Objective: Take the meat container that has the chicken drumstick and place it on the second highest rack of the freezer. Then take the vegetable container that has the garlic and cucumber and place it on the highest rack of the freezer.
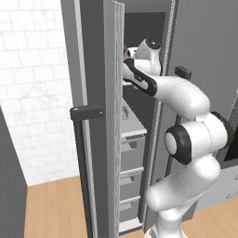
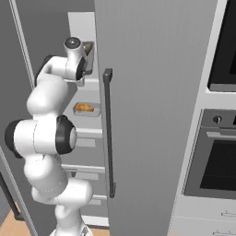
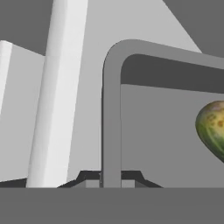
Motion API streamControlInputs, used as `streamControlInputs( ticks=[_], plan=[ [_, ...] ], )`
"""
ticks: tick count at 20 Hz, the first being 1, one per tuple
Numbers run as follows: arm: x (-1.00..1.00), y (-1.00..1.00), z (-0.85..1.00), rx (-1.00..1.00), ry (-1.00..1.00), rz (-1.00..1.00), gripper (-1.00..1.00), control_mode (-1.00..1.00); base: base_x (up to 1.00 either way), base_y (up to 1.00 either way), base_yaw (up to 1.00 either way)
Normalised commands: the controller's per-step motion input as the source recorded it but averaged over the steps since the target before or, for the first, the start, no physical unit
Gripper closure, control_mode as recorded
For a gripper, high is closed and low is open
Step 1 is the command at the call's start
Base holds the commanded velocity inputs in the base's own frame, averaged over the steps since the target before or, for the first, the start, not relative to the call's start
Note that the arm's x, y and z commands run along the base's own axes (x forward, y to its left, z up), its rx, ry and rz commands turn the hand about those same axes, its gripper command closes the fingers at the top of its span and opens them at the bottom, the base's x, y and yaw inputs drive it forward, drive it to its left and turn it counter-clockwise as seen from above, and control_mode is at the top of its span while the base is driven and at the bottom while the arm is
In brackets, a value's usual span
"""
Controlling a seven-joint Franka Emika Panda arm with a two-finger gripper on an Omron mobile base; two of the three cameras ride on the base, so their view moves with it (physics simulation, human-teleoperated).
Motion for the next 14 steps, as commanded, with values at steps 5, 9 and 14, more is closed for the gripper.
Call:
streamControlInputs(
  ticks=[5,9,14],
  plan=[
    [0.82,0.24,-0.02,0.00,0.00,-0.02,1.00,-1.00,0.00,0.00,0.00],
    [0.65,0.10,-0.26,0.00,0.01,0.00,1.00,-1.00,0.00,0.00,0.00],
    [0.47,0.05,-0.49,0.00,0.00,0.00,1.00,-1.00,0.00,0.00,0.00]
  ],
)
